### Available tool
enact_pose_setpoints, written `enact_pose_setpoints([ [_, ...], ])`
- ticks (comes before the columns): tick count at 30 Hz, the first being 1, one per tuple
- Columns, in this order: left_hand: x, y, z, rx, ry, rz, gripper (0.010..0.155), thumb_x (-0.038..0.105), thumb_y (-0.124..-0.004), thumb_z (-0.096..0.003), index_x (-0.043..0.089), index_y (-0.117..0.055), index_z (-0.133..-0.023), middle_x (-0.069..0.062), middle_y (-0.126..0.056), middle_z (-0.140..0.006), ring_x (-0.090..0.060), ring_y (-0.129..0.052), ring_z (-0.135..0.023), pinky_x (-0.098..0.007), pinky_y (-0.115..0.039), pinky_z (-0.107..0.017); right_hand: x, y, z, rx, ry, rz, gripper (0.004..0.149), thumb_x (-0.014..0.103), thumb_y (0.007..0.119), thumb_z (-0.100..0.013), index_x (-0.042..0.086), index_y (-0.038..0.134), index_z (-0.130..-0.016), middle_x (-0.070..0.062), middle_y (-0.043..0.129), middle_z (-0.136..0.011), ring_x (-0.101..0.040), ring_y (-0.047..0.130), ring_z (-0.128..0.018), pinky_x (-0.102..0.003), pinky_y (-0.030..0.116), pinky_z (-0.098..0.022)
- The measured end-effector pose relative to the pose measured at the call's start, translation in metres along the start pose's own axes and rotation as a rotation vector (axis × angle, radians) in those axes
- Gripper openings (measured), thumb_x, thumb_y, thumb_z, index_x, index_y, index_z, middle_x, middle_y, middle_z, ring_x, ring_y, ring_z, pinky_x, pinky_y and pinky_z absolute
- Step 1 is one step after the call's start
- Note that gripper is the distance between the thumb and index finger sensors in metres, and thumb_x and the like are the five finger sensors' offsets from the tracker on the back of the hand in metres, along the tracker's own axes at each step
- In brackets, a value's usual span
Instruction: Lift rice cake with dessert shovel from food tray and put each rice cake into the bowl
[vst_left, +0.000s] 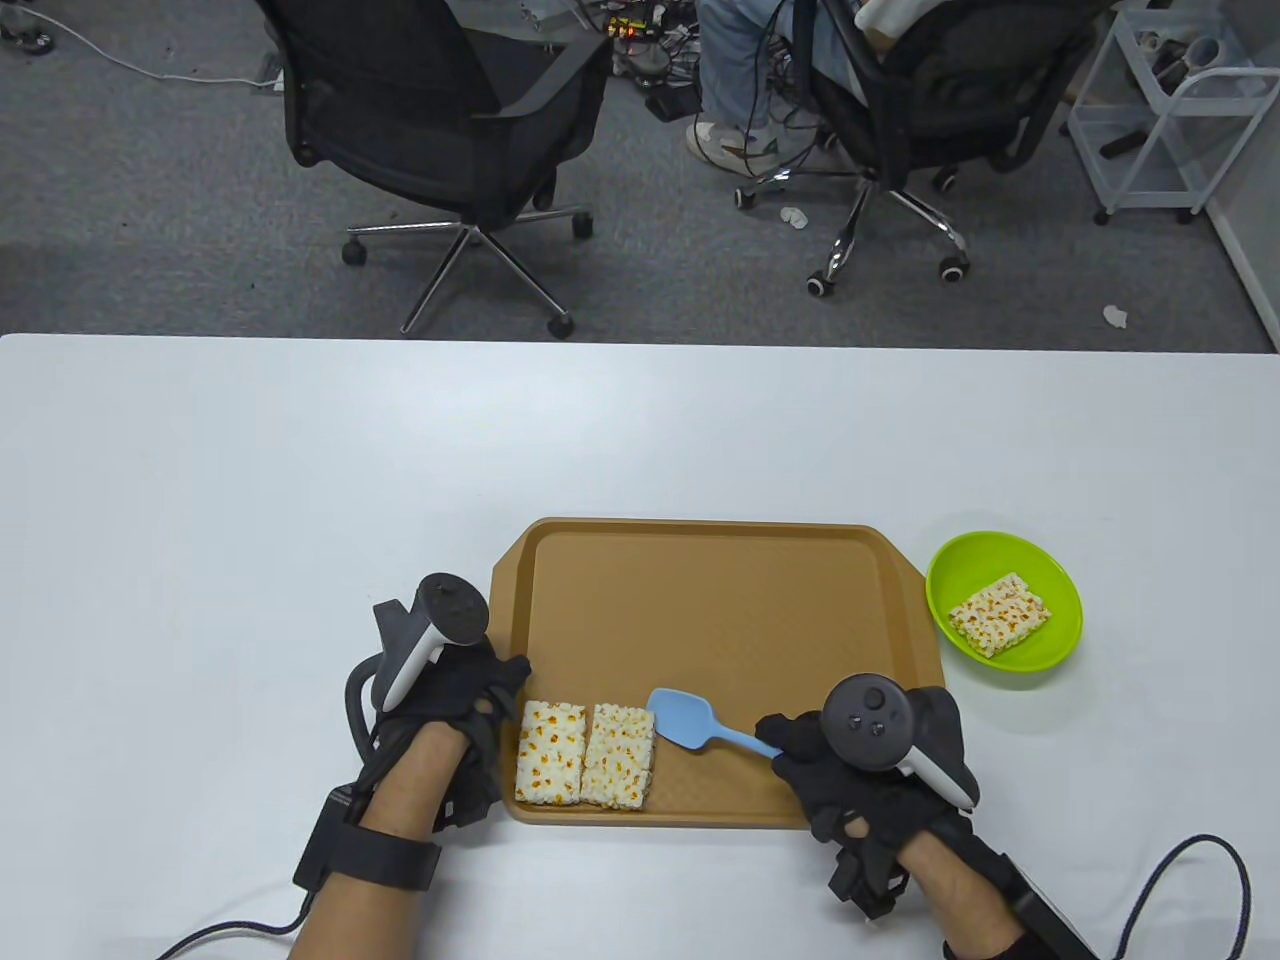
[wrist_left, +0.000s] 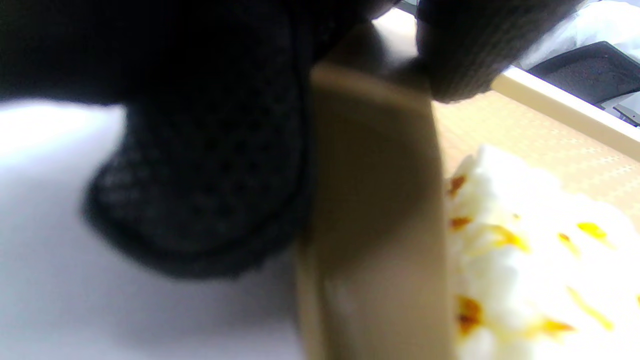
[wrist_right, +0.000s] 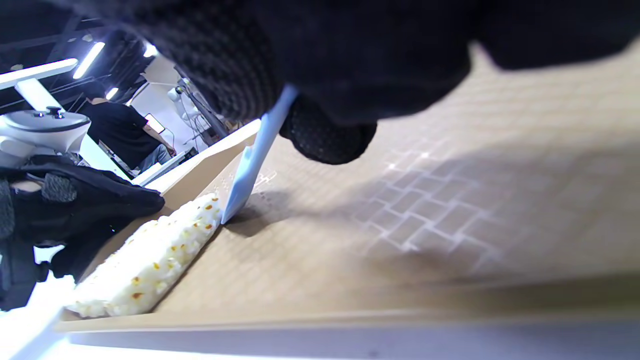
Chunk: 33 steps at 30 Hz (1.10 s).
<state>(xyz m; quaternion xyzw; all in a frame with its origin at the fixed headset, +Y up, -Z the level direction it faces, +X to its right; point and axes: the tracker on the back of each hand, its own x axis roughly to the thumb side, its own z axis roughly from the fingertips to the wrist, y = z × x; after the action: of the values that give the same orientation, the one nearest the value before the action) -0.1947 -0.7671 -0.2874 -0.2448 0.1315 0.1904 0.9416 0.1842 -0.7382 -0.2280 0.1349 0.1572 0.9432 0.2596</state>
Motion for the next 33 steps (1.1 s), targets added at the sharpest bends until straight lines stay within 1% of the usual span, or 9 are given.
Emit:
enact_pose_setpoints([
  [2, 0.0, 0.0, 0.0, 0.0, 0.0, 0.0, 0.073, 0.051, -0.08, -0.0479, 0.005, -0.056, -0.099, -0.012, -0.103, -0.052, -0.024, -0.112, -0.016, -0.036, -0.093, -0.003, -0.006, 0.002, -0.002, 0.09, 0.007, -0.069, 0.049, 0.031, 0.08, -0.035, 0.019, 0.084, -0.083, -0.01, 0.095, -0.067, -0.012, 0.097, -0.011, -0.033, 0.089, -0.005],
  [5, 0.0, 0.0, 0.0, 0.002, 0.001, -0.002, 0.073, 0.051, -0.08, -0.0479, 0.005, -0.056, -0.099, -0.012, -0.103, -0.052, -0.024, -0.112, -0.016, -0.037, -0.093, -0.003, -0.008, 0.008, -0.005, 0.104, 0.012, -0.107, 0.049, 0.031, 0.08, -0.035, 0.018, 0.084, -0.083, -0.01, 0.095, -0.067, -0.012, 0.096, -0.011, -0.032, 0.089, -0.005],
  [9, 0.0, 0.0, 0.0, 0.007, 0.003, -0.011, 0.073, 0.051, -0.08, -0.0479, 0.005, -0.056, -0.099, -0.012, -0.103, -0.052, -0.024, -0.112, -0.016, -0.037, -0.093, -0.003, -0.004, 0.016, -0.006, 0.118, 0.032, -0.15, 0.05, 0.032, 0.079, -0.036, 0.018, 0.083, -0.083, -0.01, 0.094, -0.067, -0.011, 0.096, -0.01, -0.032, 0.089, -0.004],
  [18, 0.001, 0.0, 0.0, 0.014, 0.003, -0.017, 0.073, 0.051, -0.08, -0.0478, 0.005, -0.056, -0.099, -0.012, -0.103, -0.052, -0.024, -0.112, -0.016, -0.036, -0.093, -0.003, 0.013, 0.038, -0.008, 0.097, 0.035, -0.189, 0.05, 0.033, 0.078, -0.036, 0.017, 0.082, -0.084, -0.01, 0.094, -0.066, -0.01, 0.095, -0.008, -0.031, 0.088, -0.002],
  [24, 0.001, 0.0, 0.0, 0.008, 0.002, -0.013, 0.073, 0.051, -0.08, -0.0479, 0.005, -0.056, -0.099, -0.012, -0.103, -0.052, -0.024, -0.112, -0.016, -0.037, -0.093, -0.003, 0.005, 0.038, -0.011, 0.126, 0.052, -0.264, 0.05, 0.031, 0.074, -0.038, 0.016, 0.081, -0.085, -0.011, 0.093, -0.067, -0.01, 0.094, -0.011, -0.031, 0.088, -0.005],
  [28, 0.001, -0.001, 0.0, 0.007, 0.001, -0.008, 0.073, 0.051, -0.08, -0.0479, 0.005, -0.056, -0.099, -0.012, -0.103, -0.052, -0.024, -0.112, -0.016, -0.037, -0.093, -0.003, 0.0, 0.033, -0.012, 0.139, 0.064, -0.318, 0.051, 0.031, 0.074, -0.037, 0.015, 0.08, -0.085, -0.011, 0.093, -0.067, -0.01, 0.093, -0.011, -0.03, 0.088, -0.005],
  [31, 0.0, -0.001, 0.0, 0.003, -0.001, -0.002, 0.073, 0.051, -0.08, -0.0479, 0.005, -0.056, -0.099, -0.012, -0.103, -0.052, -0.024, -0.112, -0.016, -0.037, -0.093, -0.003, -0.003, 0.024, -0.009, 0.114, 0.071, -0.339, 0.051, 0.031, 0.074, -0.037, 0.015, 0.08, -0.085, -0.011, 0.093, -0.066, -0.01, 0.093, -0.01, -0.031, 0.088, -0.005],
  [33, 0.0, -0.001, 0.0, 0.001, -0.002, 0.001, 0.073, 0.051, -0.08, -0.0479, 0.005, -0.056, -0.099, -0.012, -0.103, -0.052, -0.024, -0.112, -0.016, -0.037, -0.093, -0.003, -0.005, 0.015, -0.005, 0.078, 0.074, -0.345, 0.051, 0.031, 0.074, -0.037, 0.015, 0.081, -0.085, -0.012, 0.093, -0.066, -0.01, 0.093, -0.01, -0.03, 0.088, -0.005],
])
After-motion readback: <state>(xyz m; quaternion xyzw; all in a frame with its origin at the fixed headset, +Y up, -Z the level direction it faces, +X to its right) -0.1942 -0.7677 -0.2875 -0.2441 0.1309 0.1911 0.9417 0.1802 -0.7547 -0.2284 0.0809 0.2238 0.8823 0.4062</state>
